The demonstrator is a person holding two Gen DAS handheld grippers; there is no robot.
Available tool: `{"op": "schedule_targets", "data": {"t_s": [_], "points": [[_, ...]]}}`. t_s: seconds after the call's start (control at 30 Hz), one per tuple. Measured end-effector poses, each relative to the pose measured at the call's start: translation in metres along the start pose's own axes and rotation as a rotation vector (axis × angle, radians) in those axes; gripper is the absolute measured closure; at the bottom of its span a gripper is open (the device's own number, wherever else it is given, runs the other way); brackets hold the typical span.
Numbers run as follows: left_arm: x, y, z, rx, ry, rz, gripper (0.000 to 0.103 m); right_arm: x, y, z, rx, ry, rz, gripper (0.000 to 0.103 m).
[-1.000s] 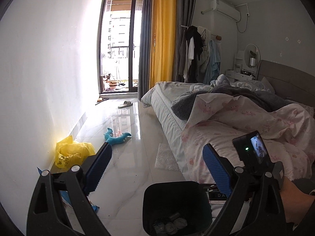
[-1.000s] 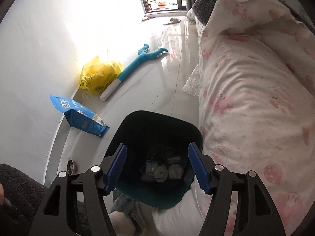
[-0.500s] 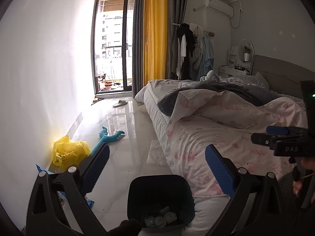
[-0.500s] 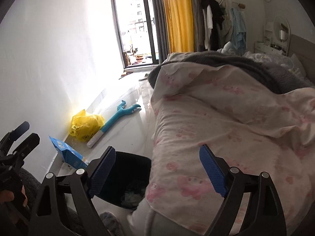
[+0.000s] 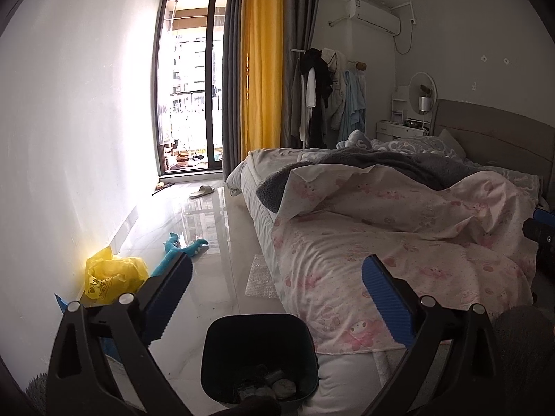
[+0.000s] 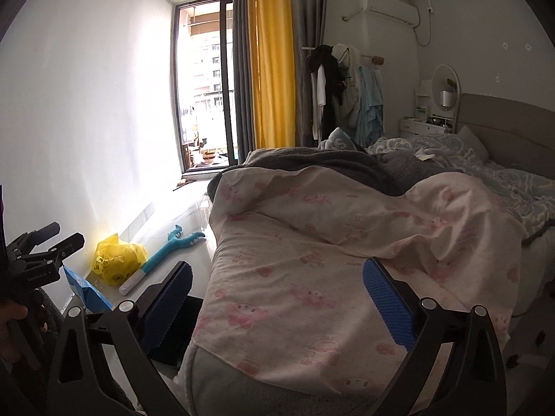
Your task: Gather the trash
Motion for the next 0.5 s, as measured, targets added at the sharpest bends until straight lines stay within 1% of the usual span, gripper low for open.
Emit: {"op": "schedule_targets", "data": {"t_s": [0.07,0.17,0.3,0.43,0.5], "points": [[0.006,0.0,-0.004,-0.003,-0.002,-0.011,0.003,0.011,-0.001,-0.008,-0.015,0.007,-0.021,0.003],[0.016,0.003,-0.011,-0.009,0.029,-0.022,0.003,0.022,0.004,-0.017,-0.041,0.032,-0.018,0.003],[0.022,0.01,-0.016,-0.012,0.006,-0.029,0.003,0.025,0.003,-0.02,-0.04,0.045,0.025,0.003],[0.026,0.011,-0.02,-0.02,0.04,-0.021,0.003,0.018,0.001,-0.02,-0.036,0.033,0.071,0.003],[0.025,0.012,-0.022,-0.025,0.047,-0.011,0.003,0.014,0.0,-0.02,-0.038,0.025,0.079,0.003]]}}
Point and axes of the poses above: each gripper's, at about its wrist camera, not at the fingertips, and y roughly the way its jaws point, x to its right, z to its top, the point moved 1 cm from there along y, roughly the way its jaws point, and after that the axes turned 11 degrees about x, right-handed, at the moved point
